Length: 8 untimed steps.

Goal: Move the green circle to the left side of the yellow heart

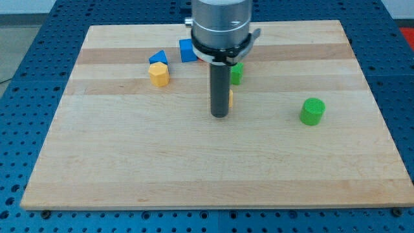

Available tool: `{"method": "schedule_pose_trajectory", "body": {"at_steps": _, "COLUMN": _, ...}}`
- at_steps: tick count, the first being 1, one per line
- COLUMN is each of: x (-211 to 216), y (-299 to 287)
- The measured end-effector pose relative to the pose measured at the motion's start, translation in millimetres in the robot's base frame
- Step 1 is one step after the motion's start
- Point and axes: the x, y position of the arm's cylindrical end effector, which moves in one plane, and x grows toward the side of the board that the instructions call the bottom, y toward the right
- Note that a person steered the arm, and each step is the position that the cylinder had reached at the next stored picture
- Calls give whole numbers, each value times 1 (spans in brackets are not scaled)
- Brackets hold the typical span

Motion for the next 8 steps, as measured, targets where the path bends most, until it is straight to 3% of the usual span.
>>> {"method": "schedule_pose_trajectory", "body": {"at_steps": 3, "x": -24, "y": 12}}
{"method": "schedule_pose_trajectory", "body": {"at_steps": 4, "x": -22, "y": 40}}
{"method": "schedule_pose_trajectory", "body": {"at_steps": 7, "x": -48, "y": 181}}
{"method": "schedule_pose_trajectory", "body": {"at_steps": 8, "x": -39, "y": 244}}
